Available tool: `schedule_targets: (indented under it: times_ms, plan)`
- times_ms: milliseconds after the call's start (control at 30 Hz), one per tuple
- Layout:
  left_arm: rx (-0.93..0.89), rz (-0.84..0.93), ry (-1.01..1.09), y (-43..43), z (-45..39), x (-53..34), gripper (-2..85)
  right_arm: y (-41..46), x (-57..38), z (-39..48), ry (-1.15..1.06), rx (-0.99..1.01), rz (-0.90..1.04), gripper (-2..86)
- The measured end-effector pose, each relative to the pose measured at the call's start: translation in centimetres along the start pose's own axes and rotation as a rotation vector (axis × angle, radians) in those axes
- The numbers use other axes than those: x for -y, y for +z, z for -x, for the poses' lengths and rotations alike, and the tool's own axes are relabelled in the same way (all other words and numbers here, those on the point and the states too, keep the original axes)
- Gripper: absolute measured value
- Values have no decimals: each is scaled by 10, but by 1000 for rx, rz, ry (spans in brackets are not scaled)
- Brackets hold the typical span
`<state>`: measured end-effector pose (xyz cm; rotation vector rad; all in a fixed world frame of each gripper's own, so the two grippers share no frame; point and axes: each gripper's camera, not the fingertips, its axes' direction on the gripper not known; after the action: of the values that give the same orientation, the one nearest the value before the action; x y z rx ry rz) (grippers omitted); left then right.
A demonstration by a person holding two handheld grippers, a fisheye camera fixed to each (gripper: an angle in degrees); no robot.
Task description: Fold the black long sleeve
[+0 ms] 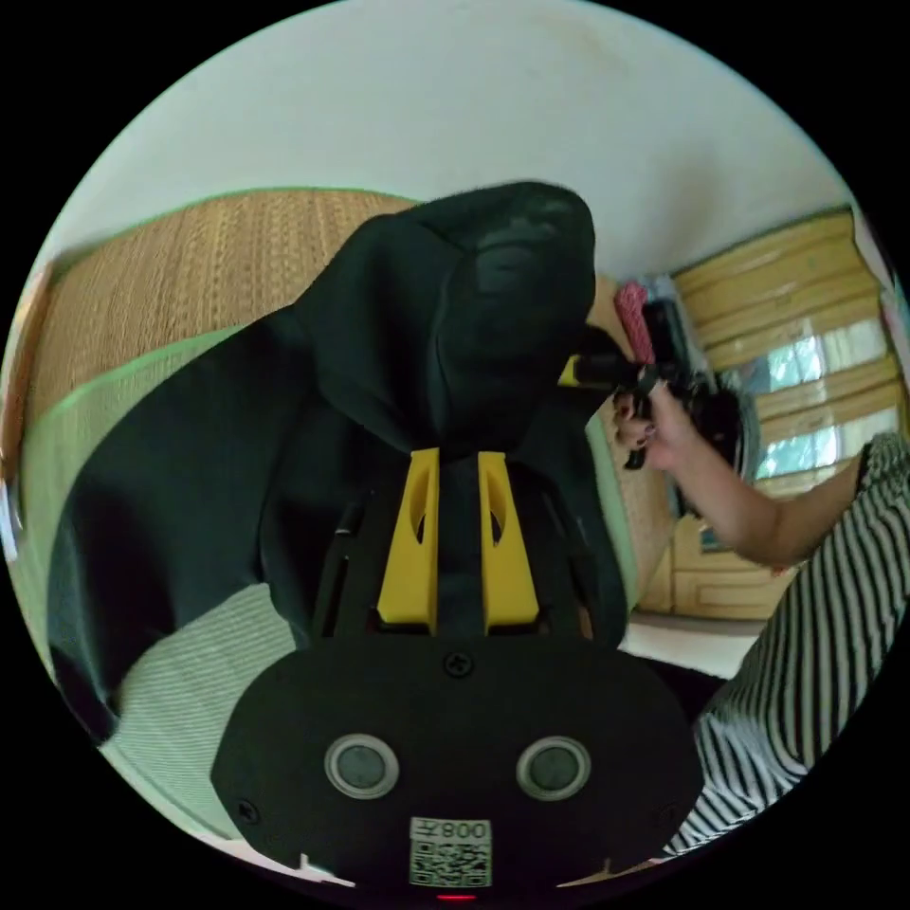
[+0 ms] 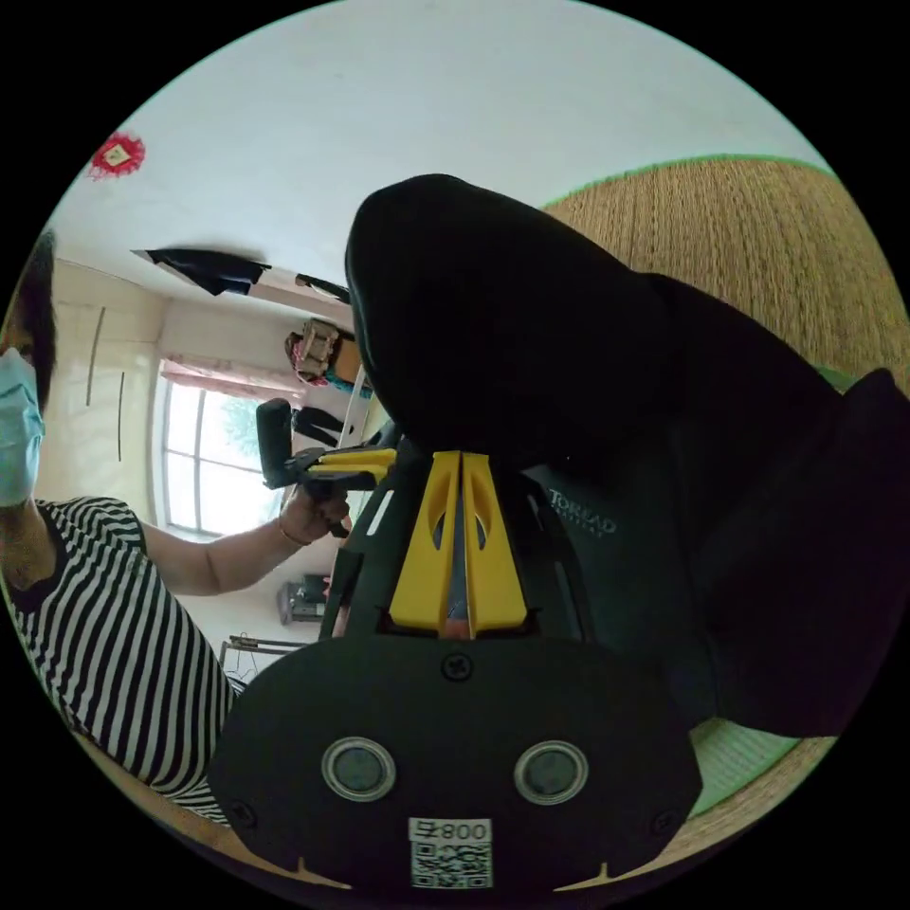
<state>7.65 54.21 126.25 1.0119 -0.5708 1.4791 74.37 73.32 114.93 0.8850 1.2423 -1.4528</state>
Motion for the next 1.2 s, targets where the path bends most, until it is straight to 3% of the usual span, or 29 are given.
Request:
schedule_targets:
  times_ms: [67, 167, 333, 500, 667, 800, 1000, 1100, 1200]
  plan:
    - [-198, -106, -62, -16, 21, 3, 89, -1, -1, -9, 23, -38, 6, 2]
    - [-351, -161, -64, -24, 40, 19, 121, 4, 1, -23, 63, -67, 65, 2]
    - [-65, 94, -39, -4, 44, 31, 109, -27, -6, -31, 129, -51, -8, 1]
    - [-203, -116, -87, -30, 65, 26, 103, -69, -14, -22, 100, 49, -168, 0]
    - [-80, -230, 69, -57, 69, 98, 124, -87, 24, 8, -64, 48, -274, 0]
    - [24, -181, 129, -46, 83, 164, 126, -69, 64, 2, -82, -73, -205, 0]
    - [189, 182, 127, 21, 114, 215, 87, -31, 73, -34, 6, -64, -72, 0]
    - [212, 128, 172, 14, 117, 208, 51, -29, 69, -40, 3, -21, -64, 0]
    - [113, -20, 183, -14, 124, 191, 38, -30, 66, -45, -6, -22, -44, 0]
